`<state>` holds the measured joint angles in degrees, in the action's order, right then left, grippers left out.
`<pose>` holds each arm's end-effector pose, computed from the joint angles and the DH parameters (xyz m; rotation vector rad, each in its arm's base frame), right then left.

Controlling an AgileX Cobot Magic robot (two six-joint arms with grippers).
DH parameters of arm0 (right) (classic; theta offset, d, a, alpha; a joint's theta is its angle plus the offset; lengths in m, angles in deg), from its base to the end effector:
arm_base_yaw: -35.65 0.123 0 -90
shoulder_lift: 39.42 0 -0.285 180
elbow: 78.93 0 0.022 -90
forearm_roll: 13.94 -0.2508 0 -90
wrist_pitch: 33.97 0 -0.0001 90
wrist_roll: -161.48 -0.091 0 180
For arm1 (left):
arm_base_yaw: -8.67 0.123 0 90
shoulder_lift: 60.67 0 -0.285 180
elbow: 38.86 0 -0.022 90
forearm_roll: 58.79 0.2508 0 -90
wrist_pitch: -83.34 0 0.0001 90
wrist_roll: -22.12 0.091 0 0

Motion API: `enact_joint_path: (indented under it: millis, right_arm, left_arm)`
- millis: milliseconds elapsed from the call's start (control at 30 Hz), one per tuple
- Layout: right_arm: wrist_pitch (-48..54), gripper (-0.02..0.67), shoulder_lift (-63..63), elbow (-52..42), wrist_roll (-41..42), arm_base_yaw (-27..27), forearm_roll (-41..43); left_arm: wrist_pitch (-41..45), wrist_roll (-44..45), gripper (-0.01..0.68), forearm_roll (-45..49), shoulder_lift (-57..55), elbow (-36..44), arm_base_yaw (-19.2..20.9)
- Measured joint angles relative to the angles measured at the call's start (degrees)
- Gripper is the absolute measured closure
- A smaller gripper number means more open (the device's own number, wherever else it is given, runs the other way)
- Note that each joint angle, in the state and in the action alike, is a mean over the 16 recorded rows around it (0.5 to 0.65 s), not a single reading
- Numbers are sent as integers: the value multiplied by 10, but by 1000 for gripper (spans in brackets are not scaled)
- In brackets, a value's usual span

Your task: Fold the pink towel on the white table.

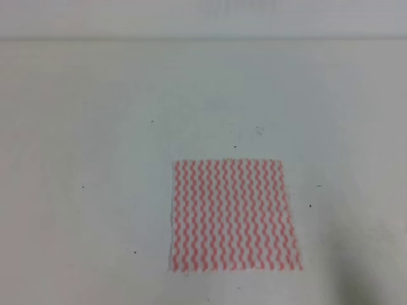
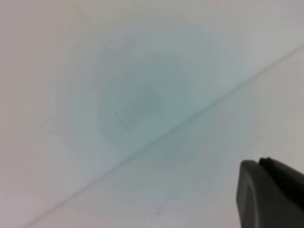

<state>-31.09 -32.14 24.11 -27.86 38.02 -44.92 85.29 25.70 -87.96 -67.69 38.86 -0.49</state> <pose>0.0553 0.0047 0.2113 0.4819 1.4678 0.6137 0.0547 -0.0104 0.2083 -0.2050 1.5154 -0.4978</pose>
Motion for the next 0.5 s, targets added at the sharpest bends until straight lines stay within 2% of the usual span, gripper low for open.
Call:
enact_joint_path:
  millis: [267,500]
  right_arm:
    - [55,667,16,32,2,0,-9]
    - [144,667,77,94,2,0,-4]
  left_arm:
    - [42,-3,678,2,-51,-42,0]
    - [103,1,678,10,-182,-128,0]
